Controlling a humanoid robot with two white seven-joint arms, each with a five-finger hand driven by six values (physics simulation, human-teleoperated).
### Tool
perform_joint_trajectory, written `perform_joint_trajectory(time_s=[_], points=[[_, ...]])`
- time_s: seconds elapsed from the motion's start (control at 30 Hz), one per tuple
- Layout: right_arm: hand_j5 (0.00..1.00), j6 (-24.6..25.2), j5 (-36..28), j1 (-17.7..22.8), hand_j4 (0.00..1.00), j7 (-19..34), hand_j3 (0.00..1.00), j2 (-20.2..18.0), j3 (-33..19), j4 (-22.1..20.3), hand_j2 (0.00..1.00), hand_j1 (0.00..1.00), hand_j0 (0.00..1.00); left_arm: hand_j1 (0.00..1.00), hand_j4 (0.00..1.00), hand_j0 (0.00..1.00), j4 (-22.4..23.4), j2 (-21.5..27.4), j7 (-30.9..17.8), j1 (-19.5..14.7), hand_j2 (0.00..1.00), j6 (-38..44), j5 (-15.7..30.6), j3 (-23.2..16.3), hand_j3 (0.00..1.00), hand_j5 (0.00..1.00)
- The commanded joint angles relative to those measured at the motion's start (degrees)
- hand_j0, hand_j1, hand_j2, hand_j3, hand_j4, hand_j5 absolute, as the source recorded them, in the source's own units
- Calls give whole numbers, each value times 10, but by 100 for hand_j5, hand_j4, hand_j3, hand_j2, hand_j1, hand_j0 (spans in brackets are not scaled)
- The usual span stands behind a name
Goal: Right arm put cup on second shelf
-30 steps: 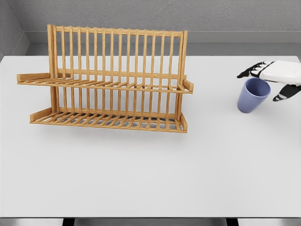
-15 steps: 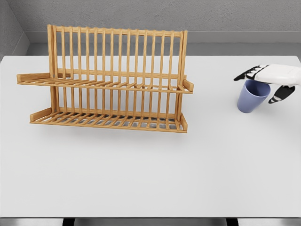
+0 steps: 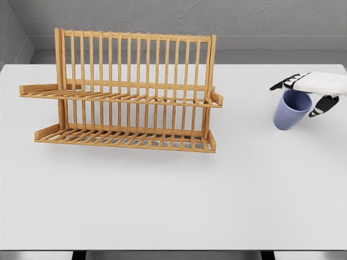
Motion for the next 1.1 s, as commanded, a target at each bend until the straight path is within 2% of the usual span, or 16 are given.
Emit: perform_joint_trajectory(time_s=[0.0, 0.03, 0.13, 0.17, 0.23, 0.27, 0.4, 0.6, 1.07], points=[[100, 1, -2, 0, 100, 0, 100, 4, 5, 7, 100, 100, 100, 100, 100, 100, 0, 0, 0, 0, 100, 0, 0, 0, 100, 100], [100, 1, -3, -1, 100, 0, 100, 4, 5, 7, 100, 100, 100, 100, 100, 100, 1, 0, 0, 0, 100, 0, 0, 0, 100, 100], [92, 1, -2, -5, 92, 0, 92, 3, 5, 3, 92, 92, 92, 100, 100, 100, 0, 0, 0, 0, 100, 0, 0, 0, 100, 100], [85, 1, -2, -5, 85, 0, 85, 3, 5, 3, 85, 85, 85, 100, 100, 100, 0, 0, 0, 0, 100, 0, 0, 0, 100, 100], [83, 1, -2, -5, 83, 0, 83, 4, 6, 3, 83, 83, 83, 100, 100, 100, 0, 0, 0, 0, 100, 0, 0, 0, 100, 100], [79, 1, -2, -5, 79, 0, 79, 4, 7, 3, 79, 79, 79, 100, 100, 100, 1, 0, 0, 0, 100, 0, 0, 0, 100, 100], [79, 1, -2, -5, 79, 0, 79, 3, 14, 3, 79, 79, 79, 100, 100, 100, 1, 0, 0, 0, 100, 0, 0, 0, 100, 100], [70, 1, -2, -5, 70, 0, 70, 3, 13, 3, 70, 70, 70, 100, 100, 100, 0, 0, 0, 0, 100, 0, 0, 0, 100, 100], [67, 1, -3, -21, 67, 0, 67, 2, 6, -3, 67, 67, 67, 100, 100, 100, 1, 0, 0, 0, 100, 0, 0, 0, 100, 100]])
